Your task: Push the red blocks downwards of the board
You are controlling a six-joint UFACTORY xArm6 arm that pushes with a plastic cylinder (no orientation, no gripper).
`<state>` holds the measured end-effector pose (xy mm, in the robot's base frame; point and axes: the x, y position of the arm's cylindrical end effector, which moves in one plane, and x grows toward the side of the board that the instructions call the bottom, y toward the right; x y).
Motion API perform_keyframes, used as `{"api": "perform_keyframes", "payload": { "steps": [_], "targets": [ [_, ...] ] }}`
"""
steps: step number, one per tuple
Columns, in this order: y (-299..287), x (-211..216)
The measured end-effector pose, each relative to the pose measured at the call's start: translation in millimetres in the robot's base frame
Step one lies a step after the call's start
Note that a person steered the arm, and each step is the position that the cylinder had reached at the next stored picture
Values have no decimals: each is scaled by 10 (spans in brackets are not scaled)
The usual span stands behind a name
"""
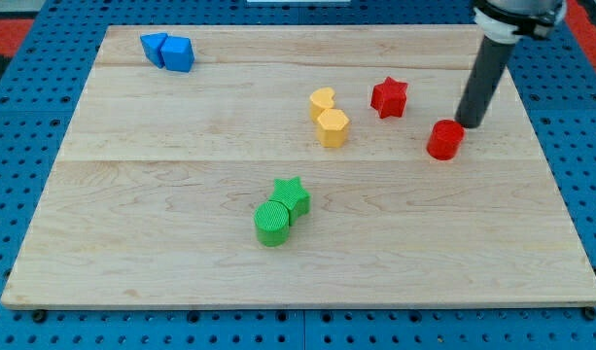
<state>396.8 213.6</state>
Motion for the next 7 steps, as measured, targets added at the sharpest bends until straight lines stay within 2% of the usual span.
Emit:
{"api": "perform_keyframes", "payload": {
  "steps": [1,4,5,7],
  "targets": [
    [-85,359],
    [-411,-1142],
    [-835,-1180],
    [-1211,-687]
  ]
}}
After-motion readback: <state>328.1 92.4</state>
